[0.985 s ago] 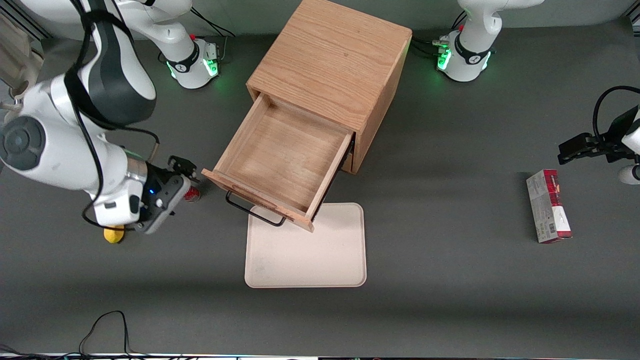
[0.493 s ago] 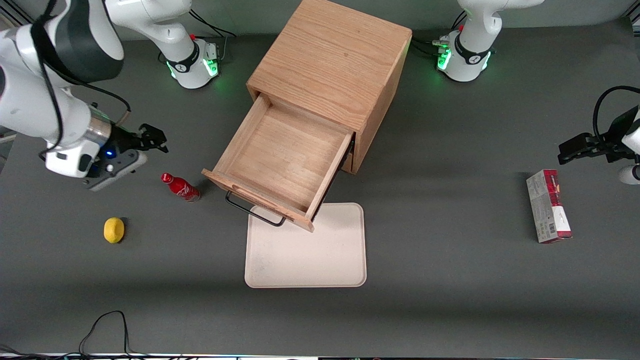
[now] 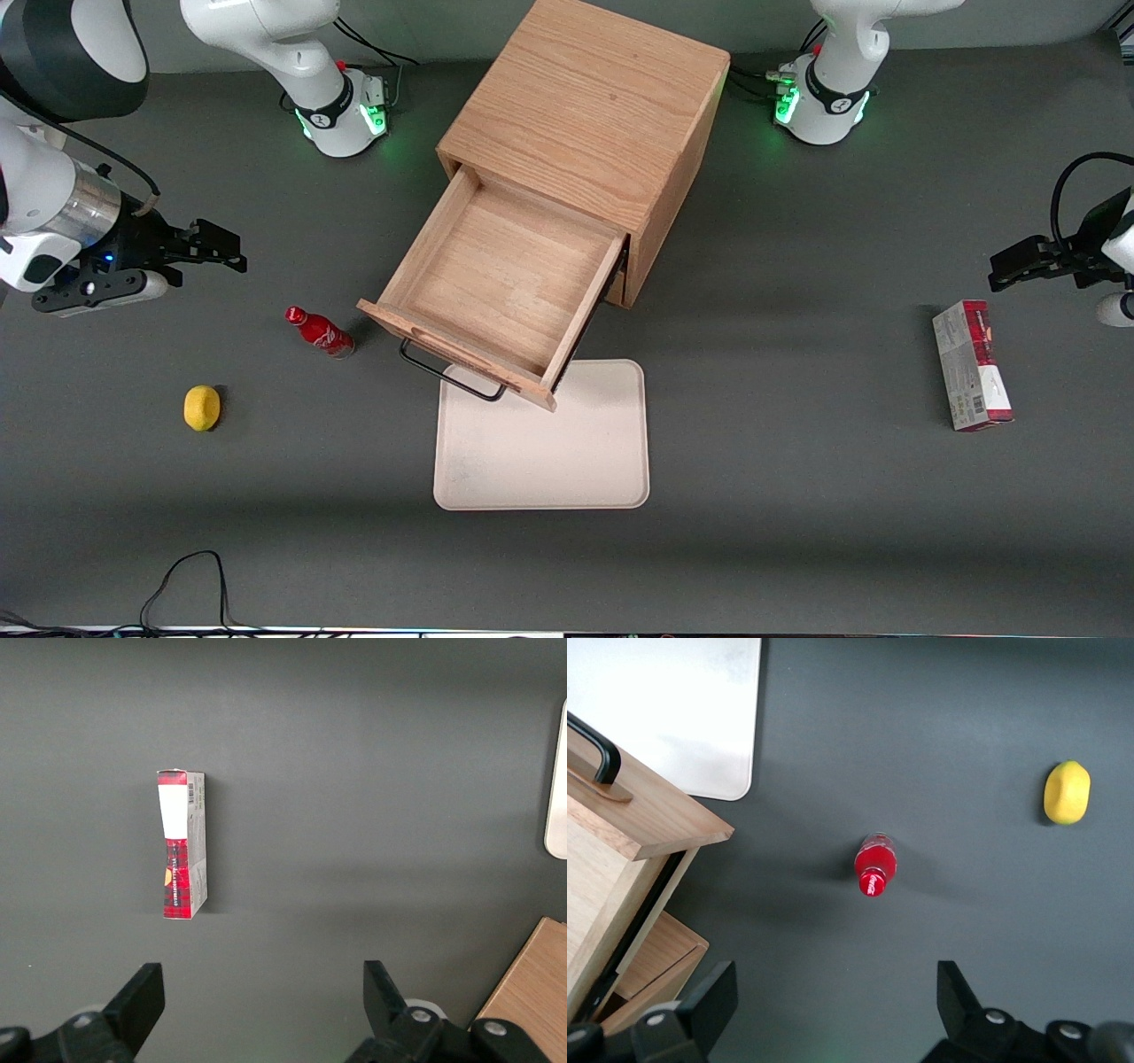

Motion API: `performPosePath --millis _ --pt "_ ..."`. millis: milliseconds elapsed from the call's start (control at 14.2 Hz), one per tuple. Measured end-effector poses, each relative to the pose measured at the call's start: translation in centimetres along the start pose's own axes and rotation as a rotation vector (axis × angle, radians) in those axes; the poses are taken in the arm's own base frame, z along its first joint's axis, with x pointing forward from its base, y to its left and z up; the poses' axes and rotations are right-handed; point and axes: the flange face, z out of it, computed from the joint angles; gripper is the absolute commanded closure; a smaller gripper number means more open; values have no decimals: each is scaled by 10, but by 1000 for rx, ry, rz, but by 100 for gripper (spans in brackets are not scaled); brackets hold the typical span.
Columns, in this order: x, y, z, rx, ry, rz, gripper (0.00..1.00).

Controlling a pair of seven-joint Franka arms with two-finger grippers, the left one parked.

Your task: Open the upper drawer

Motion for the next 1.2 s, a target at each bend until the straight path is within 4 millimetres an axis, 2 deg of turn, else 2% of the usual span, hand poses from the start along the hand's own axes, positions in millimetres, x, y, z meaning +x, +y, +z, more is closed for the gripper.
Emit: performPosePath --millis 281,563,704,915,1196 --pt "-4 -1 -3 -16 3 3 0" --pt "-27 11 -14 -42 21 4 0" --pt "-31 13 -20 -50 33 1 0" --pt "-27 7 -20 -51 31 -11 0" --pt "-12 14 -23 -52 22 -1 0"
